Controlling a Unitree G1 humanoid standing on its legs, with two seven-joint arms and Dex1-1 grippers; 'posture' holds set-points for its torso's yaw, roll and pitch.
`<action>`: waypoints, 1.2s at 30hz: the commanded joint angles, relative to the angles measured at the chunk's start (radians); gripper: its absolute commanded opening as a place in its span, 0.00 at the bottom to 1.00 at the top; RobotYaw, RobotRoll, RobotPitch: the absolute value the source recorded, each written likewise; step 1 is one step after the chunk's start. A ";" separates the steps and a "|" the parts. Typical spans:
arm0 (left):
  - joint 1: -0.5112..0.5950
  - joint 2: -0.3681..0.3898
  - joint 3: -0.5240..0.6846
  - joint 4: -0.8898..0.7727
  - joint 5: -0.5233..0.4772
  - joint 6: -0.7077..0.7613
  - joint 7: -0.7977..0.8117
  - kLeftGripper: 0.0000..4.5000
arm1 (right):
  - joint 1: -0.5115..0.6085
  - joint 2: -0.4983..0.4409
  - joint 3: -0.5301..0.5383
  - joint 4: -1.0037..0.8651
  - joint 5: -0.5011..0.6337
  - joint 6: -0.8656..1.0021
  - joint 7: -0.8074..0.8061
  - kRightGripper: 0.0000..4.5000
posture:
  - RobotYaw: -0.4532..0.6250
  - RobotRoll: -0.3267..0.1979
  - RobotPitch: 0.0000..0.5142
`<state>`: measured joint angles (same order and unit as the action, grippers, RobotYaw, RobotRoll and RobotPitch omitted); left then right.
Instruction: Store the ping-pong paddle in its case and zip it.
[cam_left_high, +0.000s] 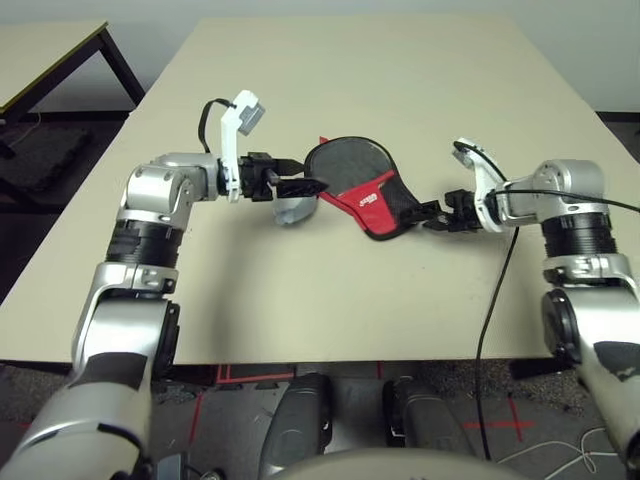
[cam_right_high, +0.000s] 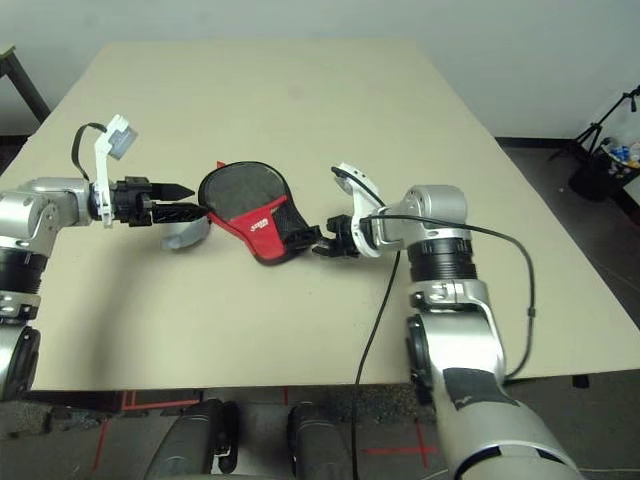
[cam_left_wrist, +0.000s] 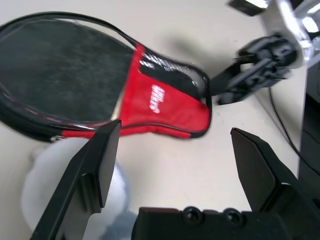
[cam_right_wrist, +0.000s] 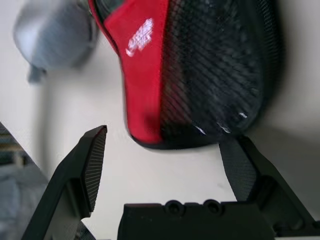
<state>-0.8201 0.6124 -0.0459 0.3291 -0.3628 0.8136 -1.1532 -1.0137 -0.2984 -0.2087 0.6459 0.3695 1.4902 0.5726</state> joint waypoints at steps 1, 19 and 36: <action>0.019 -0.007 0.014 -0.033 -0.018 0.022 0.034 1.00 | -0.047 0.041 -0.087 0.122 -0.008 -0.083 -0.099 0.99 | 0.61 0.62 0.18; 0.041 -0.028 0.018 -0.055 -0.044 0.008 0.114 1.00 | -0.127 0.051 -0.367 0.439 0.100 -0.371 -0.456 0.89 | 0.60 0.62 0.18; -0.011 -0.043 -0.021 0.035 -0.009 -0.051 0.079 1.00 | -0.124 -0.053 -0.357 0.197 0.108 -0.038 -0.459 0.99 | 0.54 0.62 0.16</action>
<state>-0.8206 0.5702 -0.0539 0.3484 -0.3836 0.7756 -1.0655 -1.1559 -0.3642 -0.5668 0.8644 0.4750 1.4391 0.1205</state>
